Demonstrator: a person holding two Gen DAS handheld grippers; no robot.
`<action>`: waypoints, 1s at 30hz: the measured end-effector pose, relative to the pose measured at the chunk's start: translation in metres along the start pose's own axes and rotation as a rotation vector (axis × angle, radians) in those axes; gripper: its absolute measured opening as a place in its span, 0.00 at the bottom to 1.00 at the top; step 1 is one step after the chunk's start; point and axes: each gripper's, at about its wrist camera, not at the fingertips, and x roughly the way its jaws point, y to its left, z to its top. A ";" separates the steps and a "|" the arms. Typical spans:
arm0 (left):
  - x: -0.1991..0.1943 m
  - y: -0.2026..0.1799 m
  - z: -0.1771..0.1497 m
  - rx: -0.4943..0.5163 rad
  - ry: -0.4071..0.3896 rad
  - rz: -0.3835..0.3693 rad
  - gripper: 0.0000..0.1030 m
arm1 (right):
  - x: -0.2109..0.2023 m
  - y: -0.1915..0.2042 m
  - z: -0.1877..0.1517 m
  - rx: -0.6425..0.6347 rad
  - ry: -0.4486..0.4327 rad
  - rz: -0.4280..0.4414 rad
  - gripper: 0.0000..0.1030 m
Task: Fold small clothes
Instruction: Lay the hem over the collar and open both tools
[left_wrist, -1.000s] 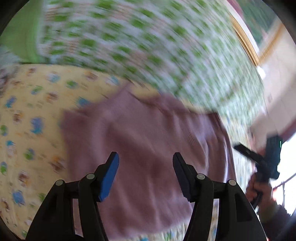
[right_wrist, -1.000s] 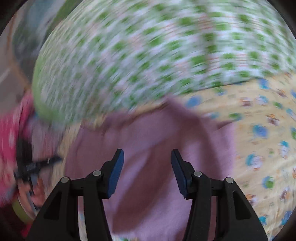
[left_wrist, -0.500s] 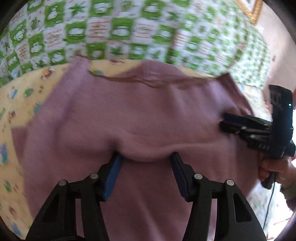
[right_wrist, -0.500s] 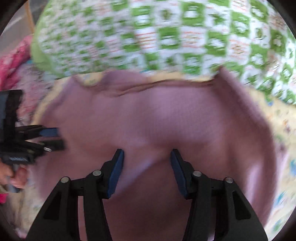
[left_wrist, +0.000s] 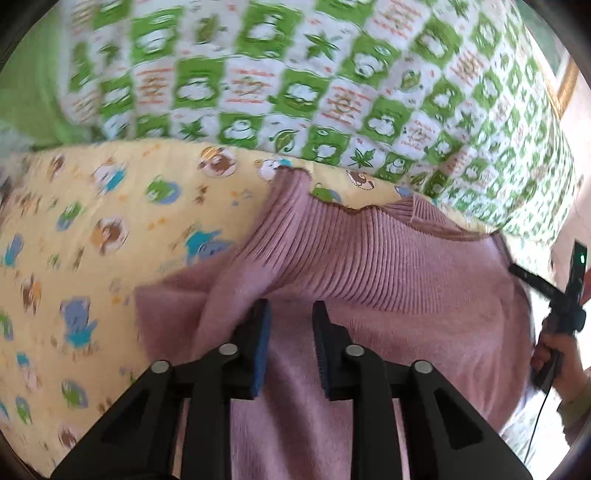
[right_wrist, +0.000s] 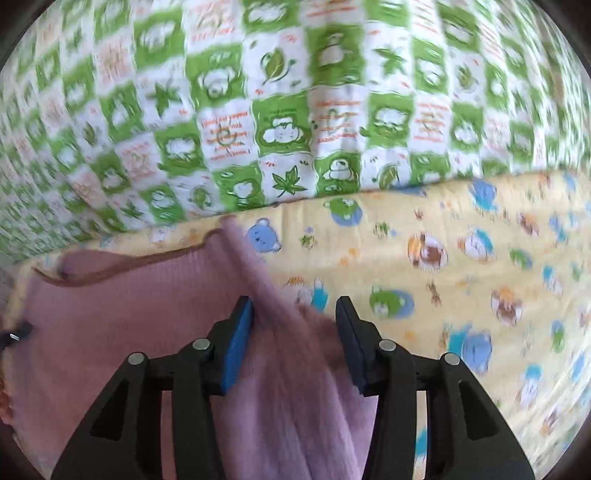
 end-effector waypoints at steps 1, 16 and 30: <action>-0.006 -0.001 -0.003 -0.004 0.000 0.005 0.35 | -0.010 0.000 -0.003 0.004 -0.004 0.022 0.47; -0.052 -0.016 -0.106 -0.015 0.077 0.041 0.52 | -0.061 0.017 -0.127 -0.175 0.223 0.072 0.45; -0.096 0.033 -0.118 -0.216 0.057 0.057 0.59 | -0.119 0.005 -0.110 -0.010 0.111 0.093 0.47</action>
